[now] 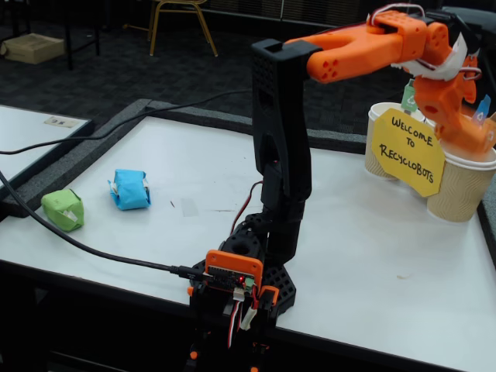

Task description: Sort rubbish by color.

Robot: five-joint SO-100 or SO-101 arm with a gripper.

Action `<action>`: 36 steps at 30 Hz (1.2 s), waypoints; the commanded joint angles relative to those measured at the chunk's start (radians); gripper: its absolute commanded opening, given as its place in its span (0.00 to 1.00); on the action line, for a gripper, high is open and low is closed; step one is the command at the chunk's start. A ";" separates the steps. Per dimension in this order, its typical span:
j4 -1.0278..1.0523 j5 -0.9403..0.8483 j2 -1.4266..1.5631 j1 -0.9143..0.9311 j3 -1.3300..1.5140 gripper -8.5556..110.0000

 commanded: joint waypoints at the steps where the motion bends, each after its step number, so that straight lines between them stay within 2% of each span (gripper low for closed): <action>1: -0.037 0.006 0.034 0.018 -0.031 0.20; 6: -0.031 0.014 0.035 0.012 -0.054 0.20; 10: 0.109 0.015 0.077 -0.032 -0.198 0.17; 14: 0.215 0.015 0.229 -0.126 -0.229 0.15; 17: 0.351 0.006 0.344 -0.265 -0.219 0.12; 22: 0.456 0.006 0.505 -0.486 -0.104 0.07; 29: 0.497 0.005 0.747 -0.781 0.173 0.07; 36: 0.526 0.005 0.939 -0.951 0.362 0.07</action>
